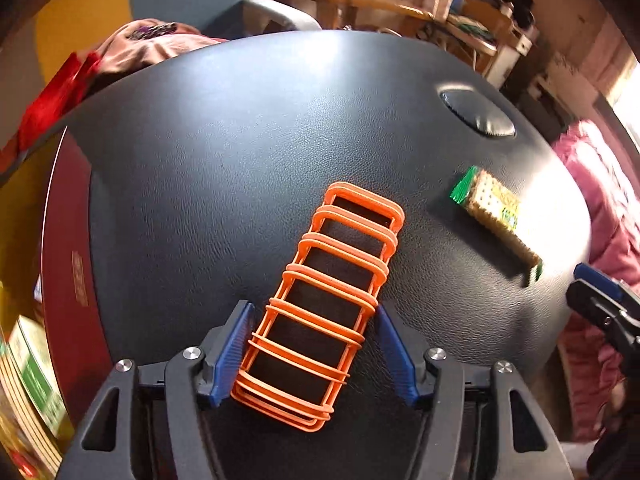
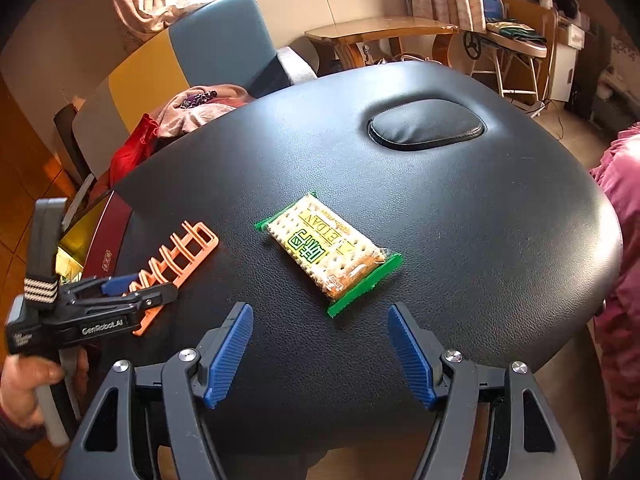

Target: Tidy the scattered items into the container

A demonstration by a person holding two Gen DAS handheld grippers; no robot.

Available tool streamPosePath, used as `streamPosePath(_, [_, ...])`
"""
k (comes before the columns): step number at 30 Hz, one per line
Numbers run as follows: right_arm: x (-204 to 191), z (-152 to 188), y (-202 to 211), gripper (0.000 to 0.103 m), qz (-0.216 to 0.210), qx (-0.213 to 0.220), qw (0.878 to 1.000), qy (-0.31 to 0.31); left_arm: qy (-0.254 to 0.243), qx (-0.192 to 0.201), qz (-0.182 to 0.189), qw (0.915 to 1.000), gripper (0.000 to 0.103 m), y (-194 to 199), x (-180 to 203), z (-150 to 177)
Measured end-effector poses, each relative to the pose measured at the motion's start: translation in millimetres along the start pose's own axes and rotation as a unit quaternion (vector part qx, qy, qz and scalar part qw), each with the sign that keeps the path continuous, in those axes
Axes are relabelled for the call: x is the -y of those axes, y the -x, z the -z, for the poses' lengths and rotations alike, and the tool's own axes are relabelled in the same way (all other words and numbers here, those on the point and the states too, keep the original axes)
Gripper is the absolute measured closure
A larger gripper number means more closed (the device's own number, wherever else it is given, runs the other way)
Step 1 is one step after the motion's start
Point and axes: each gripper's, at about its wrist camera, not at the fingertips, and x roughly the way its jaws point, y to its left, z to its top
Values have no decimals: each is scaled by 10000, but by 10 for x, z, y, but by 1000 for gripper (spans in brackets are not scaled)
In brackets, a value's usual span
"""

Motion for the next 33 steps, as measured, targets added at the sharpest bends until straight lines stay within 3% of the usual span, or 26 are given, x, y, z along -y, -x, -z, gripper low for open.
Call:
streamPosePath(4, [-18,9,16,32,75,-2,9999,81,141,19,127,9998,39,34,-27,32])
streamPosePath(11, [-65,-31,59,31,77,113,9990,419,-322,109,-35,9994,38,55,14,75])
streamPosePath(16, [-136,-193,-42,31,300,106,9956,878,-508,139,-113,9985,38,25,48,86])
streamPosePath(24, [-276,-495,-502,29,287,-514,9849,1628,-627,212,-227,9975,38,-52,200,0])
streamPosePath(33, [-233,-574,-788,33,471,-766,9809,1726,-618,248,-182,9976,38,-60,182,7])
